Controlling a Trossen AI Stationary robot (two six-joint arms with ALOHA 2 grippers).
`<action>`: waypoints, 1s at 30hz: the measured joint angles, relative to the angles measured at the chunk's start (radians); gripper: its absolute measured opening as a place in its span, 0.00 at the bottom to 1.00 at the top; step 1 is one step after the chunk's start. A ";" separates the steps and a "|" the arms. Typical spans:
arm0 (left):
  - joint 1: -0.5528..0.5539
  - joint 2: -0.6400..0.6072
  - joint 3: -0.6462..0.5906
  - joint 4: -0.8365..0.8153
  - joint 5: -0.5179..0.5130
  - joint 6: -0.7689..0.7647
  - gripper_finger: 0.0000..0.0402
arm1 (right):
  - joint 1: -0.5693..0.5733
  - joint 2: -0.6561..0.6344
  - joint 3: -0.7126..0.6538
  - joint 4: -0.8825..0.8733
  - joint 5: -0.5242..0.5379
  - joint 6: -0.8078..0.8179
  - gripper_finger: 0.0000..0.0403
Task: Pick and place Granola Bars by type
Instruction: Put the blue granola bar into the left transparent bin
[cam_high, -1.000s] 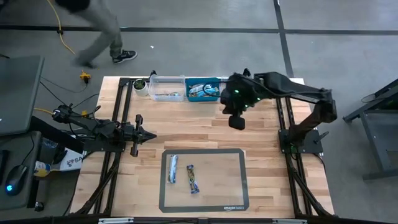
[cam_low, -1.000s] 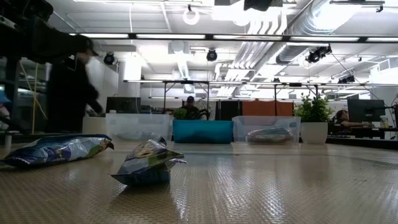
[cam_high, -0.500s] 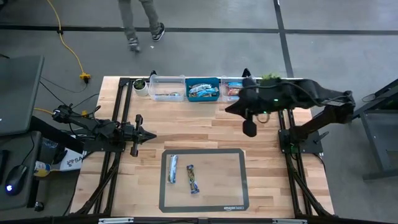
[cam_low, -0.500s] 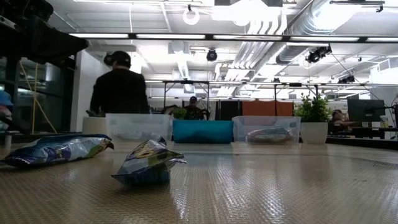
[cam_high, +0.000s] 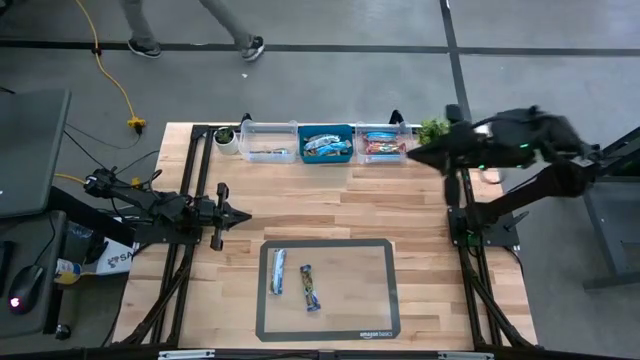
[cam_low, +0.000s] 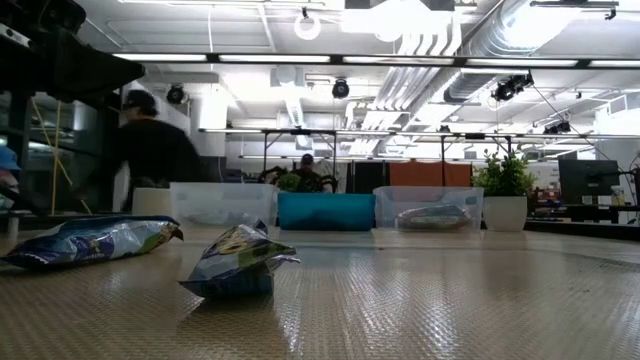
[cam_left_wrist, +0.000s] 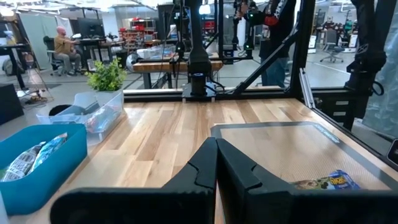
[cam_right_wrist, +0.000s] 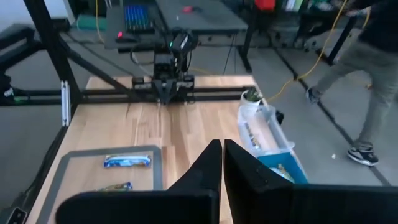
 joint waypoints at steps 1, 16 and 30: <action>0.000 0.000 0.000 0.001 0.000 0.000 0.00 | 0.000 -0.018 0.000 0.000 0.004 -0.008 0.00; 0.000 0.000 0.000 0.009 -0.010 0.003 0.00 | 0.000 -0.464 -0.426 0.262 0.051 -0.038 0.00; 0.000 0.000 0.000 0.009 -0.016 -0.023 0.00 | 0.000 -1.035 -1.185 0.906 0.163 -0.094 0.00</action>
